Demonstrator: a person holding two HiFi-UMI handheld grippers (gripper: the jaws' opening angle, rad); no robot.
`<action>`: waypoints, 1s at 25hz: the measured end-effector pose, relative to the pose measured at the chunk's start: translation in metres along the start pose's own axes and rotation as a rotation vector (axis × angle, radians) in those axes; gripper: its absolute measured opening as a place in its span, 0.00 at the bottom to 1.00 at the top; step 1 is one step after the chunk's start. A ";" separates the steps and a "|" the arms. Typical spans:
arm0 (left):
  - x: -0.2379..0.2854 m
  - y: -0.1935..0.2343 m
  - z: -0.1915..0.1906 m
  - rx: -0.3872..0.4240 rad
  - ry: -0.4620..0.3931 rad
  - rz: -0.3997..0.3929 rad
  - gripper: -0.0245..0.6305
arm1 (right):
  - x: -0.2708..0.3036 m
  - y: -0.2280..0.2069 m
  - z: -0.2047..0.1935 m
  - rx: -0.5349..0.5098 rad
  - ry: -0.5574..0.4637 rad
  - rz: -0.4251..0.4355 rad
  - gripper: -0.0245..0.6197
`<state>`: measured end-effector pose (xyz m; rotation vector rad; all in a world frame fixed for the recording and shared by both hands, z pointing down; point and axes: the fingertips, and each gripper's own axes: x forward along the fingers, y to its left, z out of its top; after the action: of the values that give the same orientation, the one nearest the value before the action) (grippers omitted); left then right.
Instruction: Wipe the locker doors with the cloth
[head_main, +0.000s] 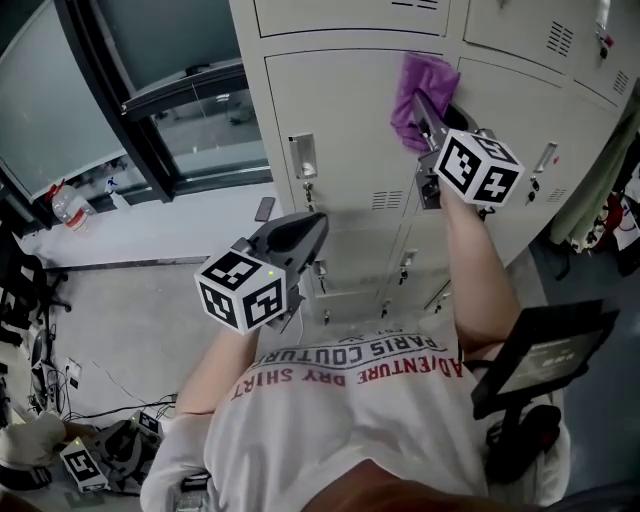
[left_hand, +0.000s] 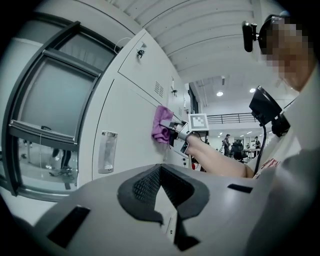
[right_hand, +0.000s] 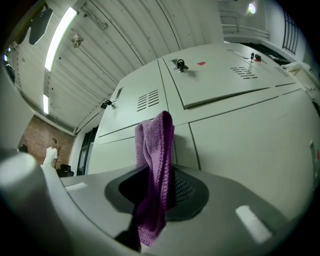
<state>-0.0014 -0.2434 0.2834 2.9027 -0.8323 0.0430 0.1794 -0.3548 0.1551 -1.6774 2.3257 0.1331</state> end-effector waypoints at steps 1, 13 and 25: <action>0.000 -0.001 0.000 0.000 -0.001 0.001 0.04 | -0.003 -0.007 0.001 0.000 -0.005 -0.014 0.15; 0.003 -0.002 -0.007 -0.020 0.008 -0.009 0.04 | -0.006 -0.019 0.004 -0.032 -0.022 -0.054 0.15; -0.010 0.011 -0.021 -0.066 -0.004 0.030 0.04 | -0.010 0.097 -0.006 0.024 -0.051 0.206 0.15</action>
<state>-0.0159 -0.2445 0.3047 2.8294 -0.8615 0.0123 0.0897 -0.3154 0.1554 -1.4040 2.4464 0.1854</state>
